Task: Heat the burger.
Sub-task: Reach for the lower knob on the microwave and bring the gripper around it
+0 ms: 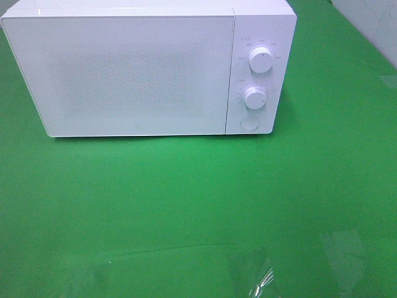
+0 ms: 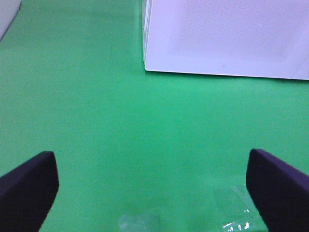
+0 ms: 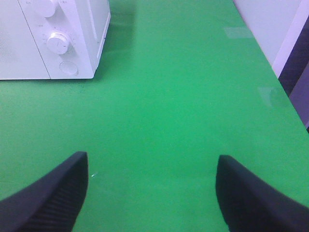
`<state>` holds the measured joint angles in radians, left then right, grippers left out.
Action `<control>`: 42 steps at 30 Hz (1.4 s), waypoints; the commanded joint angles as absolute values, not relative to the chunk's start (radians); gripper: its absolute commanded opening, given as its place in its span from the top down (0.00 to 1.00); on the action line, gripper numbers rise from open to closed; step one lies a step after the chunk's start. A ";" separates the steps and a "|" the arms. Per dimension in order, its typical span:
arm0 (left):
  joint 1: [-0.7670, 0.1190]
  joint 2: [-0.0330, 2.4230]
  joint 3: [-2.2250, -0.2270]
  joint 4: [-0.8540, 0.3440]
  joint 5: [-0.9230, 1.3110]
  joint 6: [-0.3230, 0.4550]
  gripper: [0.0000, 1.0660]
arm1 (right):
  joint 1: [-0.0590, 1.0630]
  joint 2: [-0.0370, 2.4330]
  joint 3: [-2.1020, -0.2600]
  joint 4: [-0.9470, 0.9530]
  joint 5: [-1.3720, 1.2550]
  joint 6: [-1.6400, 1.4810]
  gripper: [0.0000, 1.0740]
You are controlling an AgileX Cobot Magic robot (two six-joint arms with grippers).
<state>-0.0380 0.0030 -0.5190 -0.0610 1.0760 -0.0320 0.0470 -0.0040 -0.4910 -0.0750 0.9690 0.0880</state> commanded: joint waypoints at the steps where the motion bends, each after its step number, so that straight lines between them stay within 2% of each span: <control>1: -0.035 -0.027 -0.516 -0.064 1.067 -0.033 0.08 | 0.038 -0.030 -0.488 -0.074 0.960 0.089 0.33; 42: -0.035 -0.027 -0.516 -0.064 1.067 -0.033 0.08 | 0.038 -0.029 -0.488 -0.074 0.960 0.090 0.33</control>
